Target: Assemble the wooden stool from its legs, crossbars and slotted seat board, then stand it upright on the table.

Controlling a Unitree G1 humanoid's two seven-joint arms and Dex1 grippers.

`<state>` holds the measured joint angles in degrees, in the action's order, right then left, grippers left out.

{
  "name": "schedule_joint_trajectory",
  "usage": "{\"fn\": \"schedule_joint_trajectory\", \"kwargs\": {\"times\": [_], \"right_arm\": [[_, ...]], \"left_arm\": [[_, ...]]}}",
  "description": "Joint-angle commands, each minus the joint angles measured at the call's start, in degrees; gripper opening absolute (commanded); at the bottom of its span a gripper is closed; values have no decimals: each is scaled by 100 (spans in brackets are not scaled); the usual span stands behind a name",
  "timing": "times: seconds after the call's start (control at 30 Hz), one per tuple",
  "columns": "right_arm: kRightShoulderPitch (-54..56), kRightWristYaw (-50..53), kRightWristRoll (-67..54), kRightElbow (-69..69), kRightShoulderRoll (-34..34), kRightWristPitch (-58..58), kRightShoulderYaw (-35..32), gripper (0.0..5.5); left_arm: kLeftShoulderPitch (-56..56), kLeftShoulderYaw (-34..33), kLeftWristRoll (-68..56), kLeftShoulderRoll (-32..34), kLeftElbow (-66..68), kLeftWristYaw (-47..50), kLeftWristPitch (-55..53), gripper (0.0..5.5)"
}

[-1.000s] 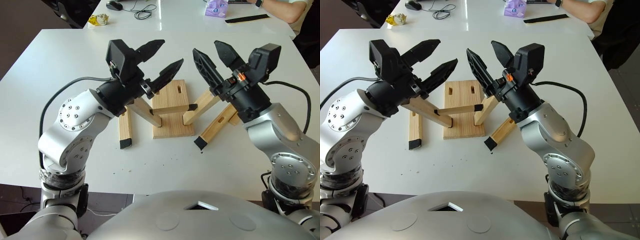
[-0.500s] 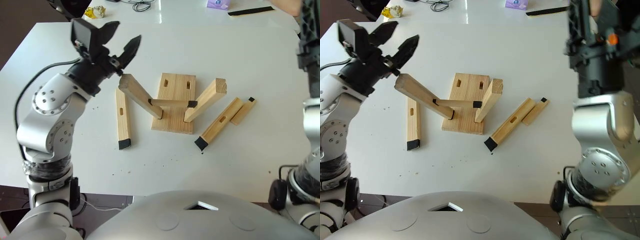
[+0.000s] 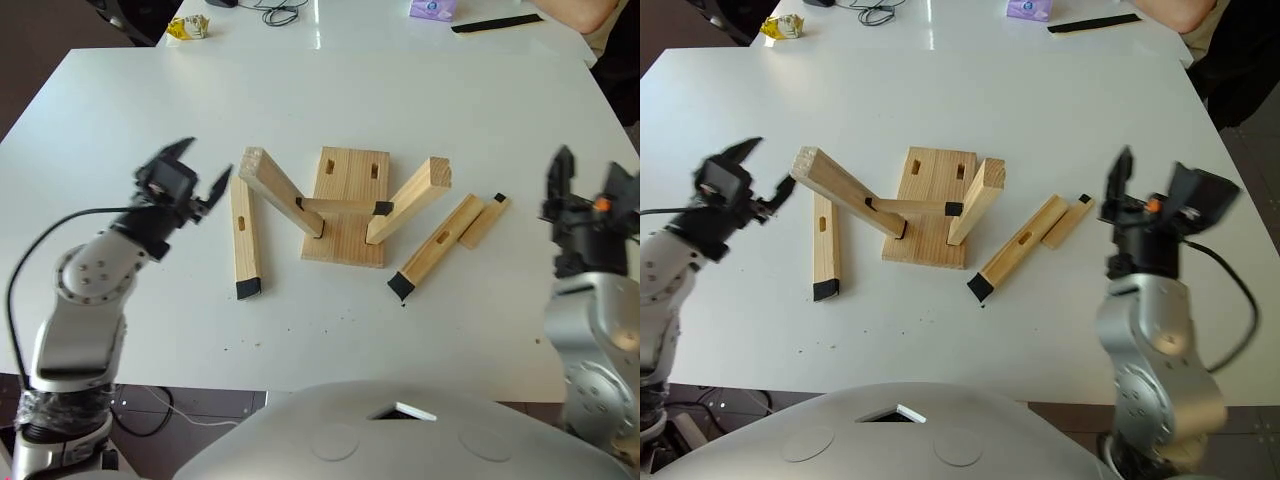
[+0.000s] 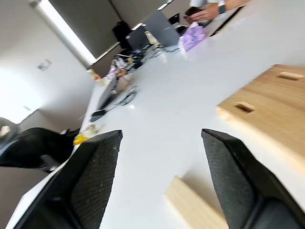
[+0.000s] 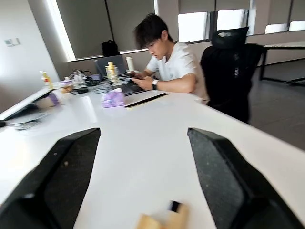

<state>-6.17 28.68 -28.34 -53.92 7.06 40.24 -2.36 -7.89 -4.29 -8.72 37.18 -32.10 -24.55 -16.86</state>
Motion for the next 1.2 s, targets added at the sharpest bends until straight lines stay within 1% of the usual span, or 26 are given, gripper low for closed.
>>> {"fn": "schedule_joint_trajectory", "kwargs": {"times": [0.03,0.07,0.13,0.27,0.37,0.5,0.73,0.8,0.87,0.9,0.97,1.03,1.1,1.13,1.2], "right_arm": [[1804,340,380,1623,-1724,37,1458,340],[1952,327,426,1874,-1942,-40,1530,340],[1997,276,552,2138,-2024,-163,1485,340],[1643,71,609,2265,-1571,-243,1098,340],[1333,-75,603,2074,-1295,-200,821,340],[866,-325,709,1629,-811,-158,-43,340],[-7,-834,828,1159,85,-162,-2027,340],[-400,-1010,967,1080,306,-179,-2436,340],[-759,-1097,1280,1029,518,-148,-2640,340],[-799,-1089,1422,1025,534,-98,-2555,340],[-446,-1030,1662,1115,380,52,-1740,340],[481,-908,1926,1498,-218,220,-349,340],[1499,-940,2071,2092,-1053,321,1050,340],[1856,-1004,2110,2297,-1383,353,1608,340],[2112,-1186,2105,2442,-1714,529,2378,340]], "left_arm": [[1260,1335,267,-591,-97,-170,-305,308],[1424,1451,272,-674,-89,-194,-357,308],[1600,1494,328,-759,-60,-233,-480,308],[1661,1326,511,-803,37,-146,-620,308],[1626,1095,616,-799,182,-59,-620,308],[1440,552,793,-706,560,180,-456,308],[762,-370,1065,-504,1305,505,241,308],[646,-686,1256,-381,1525,707,383,308],[531,-927,1451,-311,1651,901,438,308],[497,-900,1521,-333,1613,936,441,308],[518,-414,1582,-546,1292,840,324,308],[717,482,1607,-932,939,632,162,308],[1024,1347,1662,-1349,719,454,-162,308],[1206,1671,1669,-1525,650,374,-354,308],[1536,2008,1677,-1732,576,272,-634,308]]}}
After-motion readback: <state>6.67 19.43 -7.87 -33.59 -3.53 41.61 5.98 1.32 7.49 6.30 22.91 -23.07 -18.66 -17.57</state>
